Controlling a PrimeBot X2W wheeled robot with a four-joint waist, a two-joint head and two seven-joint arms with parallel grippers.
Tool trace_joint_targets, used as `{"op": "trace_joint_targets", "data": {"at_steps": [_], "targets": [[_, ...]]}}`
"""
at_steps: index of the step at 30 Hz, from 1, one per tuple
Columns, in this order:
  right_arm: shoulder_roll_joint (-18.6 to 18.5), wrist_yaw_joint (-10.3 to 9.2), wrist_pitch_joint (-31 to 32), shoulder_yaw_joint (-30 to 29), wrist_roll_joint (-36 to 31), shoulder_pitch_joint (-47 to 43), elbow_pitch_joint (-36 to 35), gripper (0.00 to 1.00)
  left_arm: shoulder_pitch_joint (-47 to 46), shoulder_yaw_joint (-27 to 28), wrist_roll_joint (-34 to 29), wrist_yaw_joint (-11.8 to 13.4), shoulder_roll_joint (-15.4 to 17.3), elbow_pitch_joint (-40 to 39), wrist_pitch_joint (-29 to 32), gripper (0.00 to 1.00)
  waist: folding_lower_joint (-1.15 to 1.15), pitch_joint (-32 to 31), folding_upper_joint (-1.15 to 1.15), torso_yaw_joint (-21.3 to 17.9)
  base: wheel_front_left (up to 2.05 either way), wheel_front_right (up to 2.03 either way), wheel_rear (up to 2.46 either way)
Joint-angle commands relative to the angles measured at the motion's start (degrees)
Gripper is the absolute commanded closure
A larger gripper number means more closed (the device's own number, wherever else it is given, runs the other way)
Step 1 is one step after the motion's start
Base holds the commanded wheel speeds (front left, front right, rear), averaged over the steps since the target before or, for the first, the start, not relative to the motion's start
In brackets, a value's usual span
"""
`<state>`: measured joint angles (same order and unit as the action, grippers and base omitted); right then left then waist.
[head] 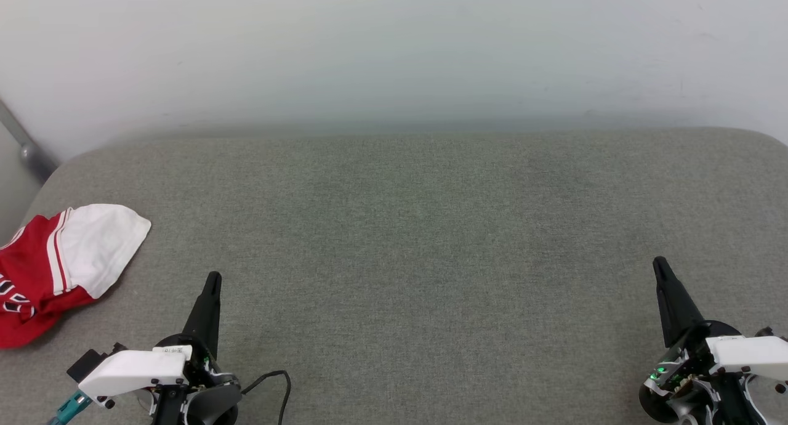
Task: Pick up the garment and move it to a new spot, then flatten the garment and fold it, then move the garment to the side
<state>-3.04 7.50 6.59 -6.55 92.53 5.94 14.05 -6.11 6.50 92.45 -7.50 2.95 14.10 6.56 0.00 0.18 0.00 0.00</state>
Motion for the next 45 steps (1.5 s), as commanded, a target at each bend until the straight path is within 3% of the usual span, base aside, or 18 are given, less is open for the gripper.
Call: {"op": "trace_joint_targets", "data": {"at_steps": [1, 38, 39, 45], "targets": [[0.25, -0.02, 0.12, -0.04, -0.33, 0.73, 0.09, 1.00, -0.40, 0.20, -0.15, -0.10, -0.10, 0.00, 0.16, 1.00, 0.00, 0.00, 0.00, 0.00, 0.00, 0.00, 0.00], [0.25, -0.02, 0.08, 0.01, -0.28, 0.72, 0.09, 1.00, -0.39, 0.17, -0.11, -0.10, -0.10, -0.01, 0.12, 1.00, 0.00, 0.00, 0.00, 0.00, 0.00, 0.00, 0.00], [0.25, -0.02, 0.08, 0.01, -0.28, 0.72, 0.09, 0.00, -0.39, 0.17, -0.11, -0.10, -0.10, -0.01, 0.12, 0.00, 0.00, 0.00, 0.00, 0.00, 0.00, 0.00, 0.00], [0.05, -0.01, -0.42, 0.16, -0.18, -1.89, 1.87, 0.00, 1.85, -0.52, -0.13, 0.02, -0.22, 1.66, -0.43, 0.00, 0.00, 0.01, 0.00, 0.00, 0.00, 0.00, 0.00]]}}
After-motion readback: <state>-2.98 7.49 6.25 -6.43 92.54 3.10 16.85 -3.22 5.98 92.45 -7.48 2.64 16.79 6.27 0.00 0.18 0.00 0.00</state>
